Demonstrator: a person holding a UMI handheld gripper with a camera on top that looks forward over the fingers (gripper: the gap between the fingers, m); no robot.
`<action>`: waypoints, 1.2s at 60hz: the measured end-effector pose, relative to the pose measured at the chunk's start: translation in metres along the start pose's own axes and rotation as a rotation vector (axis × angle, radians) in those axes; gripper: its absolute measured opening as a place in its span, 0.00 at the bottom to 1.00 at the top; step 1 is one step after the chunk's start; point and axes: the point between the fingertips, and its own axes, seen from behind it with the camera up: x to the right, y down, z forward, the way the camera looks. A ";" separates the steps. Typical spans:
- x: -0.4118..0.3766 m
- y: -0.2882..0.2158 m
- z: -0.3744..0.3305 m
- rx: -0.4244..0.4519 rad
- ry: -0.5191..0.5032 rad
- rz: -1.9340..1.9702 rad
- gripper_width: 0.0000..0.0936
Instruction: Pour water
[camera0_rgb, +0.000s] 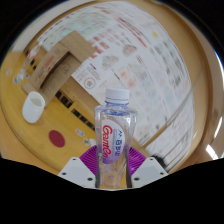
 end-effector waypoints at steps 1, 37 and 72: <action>0.004 -0.012 0.002 0.009 0.013 -0.049 0.37; -0.146 -0.170 0.117 0.438 0.076 -1.436 0.37; -0.080 -0.234 0.100 0.451 -0.188 -0.461 0.37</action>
